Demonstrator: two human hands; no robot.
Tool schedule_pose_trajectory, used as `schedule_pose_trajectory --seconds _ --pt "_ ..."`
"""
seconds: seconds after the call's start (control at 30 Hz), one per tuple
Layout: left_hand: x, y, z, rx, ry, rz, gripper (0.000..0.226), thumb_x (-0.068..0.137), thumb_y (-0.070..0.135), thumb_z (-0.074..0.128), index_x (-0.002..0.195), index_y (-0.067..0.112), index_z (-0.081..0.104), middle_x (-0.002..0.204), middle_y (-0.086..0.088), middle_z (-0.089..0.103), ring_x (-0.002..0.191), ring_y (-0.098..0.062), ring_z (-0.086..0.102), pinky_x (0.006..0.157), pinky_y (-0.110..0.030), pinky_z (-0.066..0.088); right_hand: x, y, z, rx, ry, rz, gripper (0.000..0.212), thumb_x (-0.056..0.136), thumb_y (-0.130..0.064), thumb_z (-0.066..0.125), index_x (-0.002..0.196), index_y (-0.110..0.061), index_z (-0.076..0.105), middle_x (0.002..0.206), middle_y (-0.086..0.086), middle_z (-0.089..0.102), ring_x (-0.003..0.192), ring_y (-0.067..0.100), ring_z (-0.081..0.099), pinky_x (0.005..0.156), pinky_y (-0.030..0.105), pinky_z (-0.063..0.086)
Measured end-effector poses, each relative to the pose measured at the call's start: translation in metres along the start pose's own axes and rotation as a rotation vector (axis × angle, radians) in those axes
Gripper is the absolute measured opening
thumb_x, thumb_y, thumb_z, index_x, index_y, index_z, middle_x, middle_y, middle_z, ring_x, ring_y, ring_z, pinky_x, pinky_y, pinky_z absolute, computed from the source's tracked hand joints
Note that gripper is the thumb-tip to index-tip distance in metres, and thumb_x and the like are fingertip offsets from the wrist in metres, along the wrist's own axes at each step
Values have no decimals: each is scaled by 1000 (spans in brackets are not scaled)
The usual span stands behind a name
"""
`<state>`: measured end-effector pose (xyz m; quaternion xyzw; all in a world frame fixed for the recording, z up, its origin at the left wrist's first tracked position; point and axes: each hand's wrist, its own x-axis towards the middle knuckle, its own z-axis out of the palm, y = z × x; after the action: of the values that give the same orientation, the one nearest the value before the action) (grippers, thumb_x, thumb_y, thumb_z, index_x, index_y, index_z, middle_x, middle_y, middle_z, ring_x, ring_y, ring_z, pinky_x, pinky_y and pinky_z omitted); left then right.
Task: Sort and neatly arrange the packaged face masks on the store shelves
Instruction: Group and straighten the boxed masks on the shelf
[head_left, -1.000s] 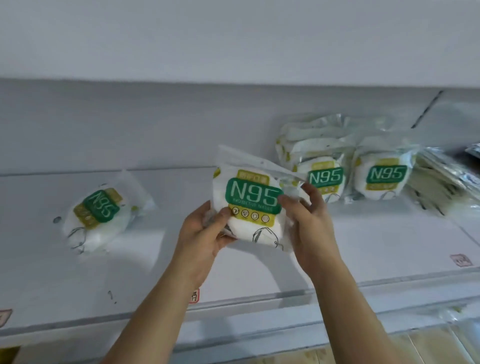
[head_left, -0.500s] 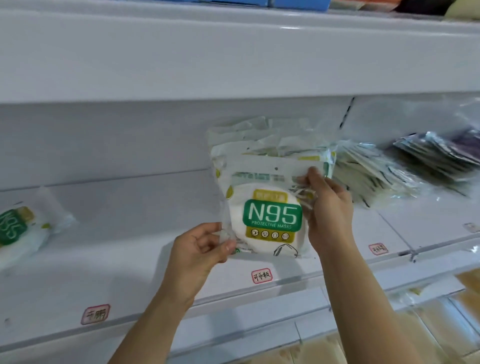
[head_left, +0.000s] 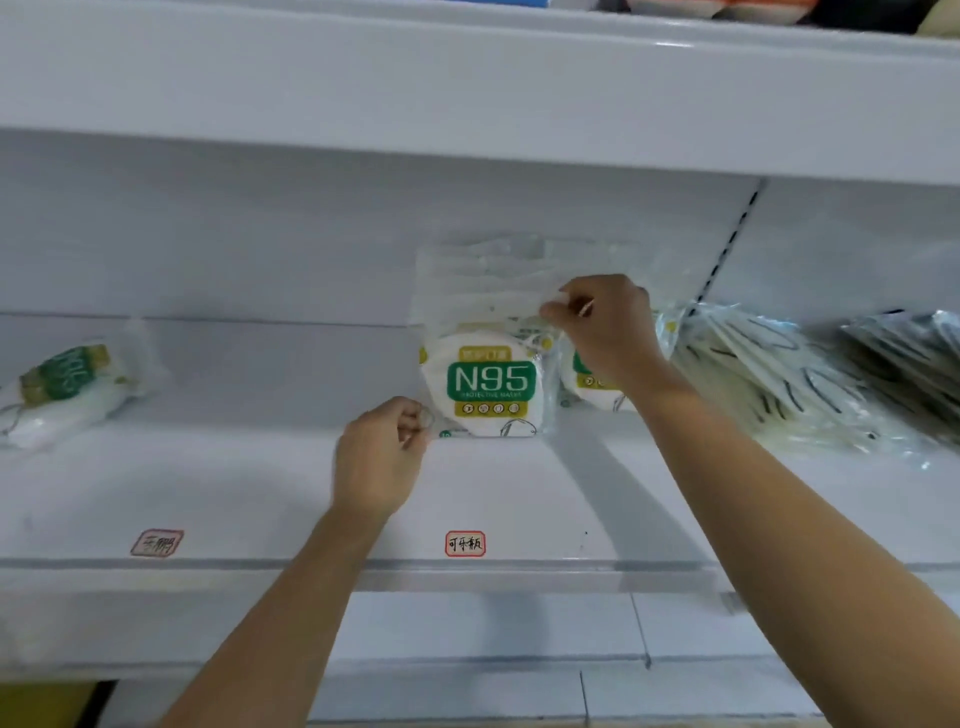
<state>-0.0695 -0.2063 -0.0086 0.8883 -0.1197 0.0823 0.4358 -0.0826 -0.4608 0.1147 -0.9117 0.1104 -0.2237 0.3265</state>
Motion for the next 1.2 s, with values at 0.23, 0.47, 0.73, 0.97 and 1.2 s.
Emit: schedule_pose_trajectory --seconds 0.23,0.47,0.73,0.97,1.2 --pt "-4 5 9 171 83 30 21 87 36 77 101 22 71 92 4 71 85 -23 65 72 -41 57 -1 5 3 -53 213 -241 26 85 -16 80 109 -21 71 101 -1 62 67 12 58 77 26 51" --pt "-21 -25 -36 413 133 -38 19 87 30 66 102 21 73 102 -1 68 98 -29 60 80 -40 49 -37 -34 42 48 93 -356 17 89 -13 73 103 -22 70 90 -7 62 56 2 52 62 19 44" --pt "-33 -111 -163 549 -1 -211 35 95 38 59 130 34 61 138 5 47 134 -22 42 107 -45 33 -42 -151 188 228 -251 -306 10 92 -21 68 99 -28 68 78 -17 61 67 0 58 62 9 40" --pt "-35 -173 -254 230 185 -203 27 94 6 54 113 19 68 116 -3 64 106 -24 63 93 -39 50 -41 -252 337 189 -550 40 48 99 -43 56 141 -20 54 129 3 68 120 24 63 99 31 47" --pt "-13 -200 -302 -276 484 -481 32 95 5 61 116 29 57 112 13 59 91 -19 65 93 -50 56 -58 -279 365 842 -339 389 28 84 -2 65 108 -14 70 96 3 71 92 27 70 72 29 53"
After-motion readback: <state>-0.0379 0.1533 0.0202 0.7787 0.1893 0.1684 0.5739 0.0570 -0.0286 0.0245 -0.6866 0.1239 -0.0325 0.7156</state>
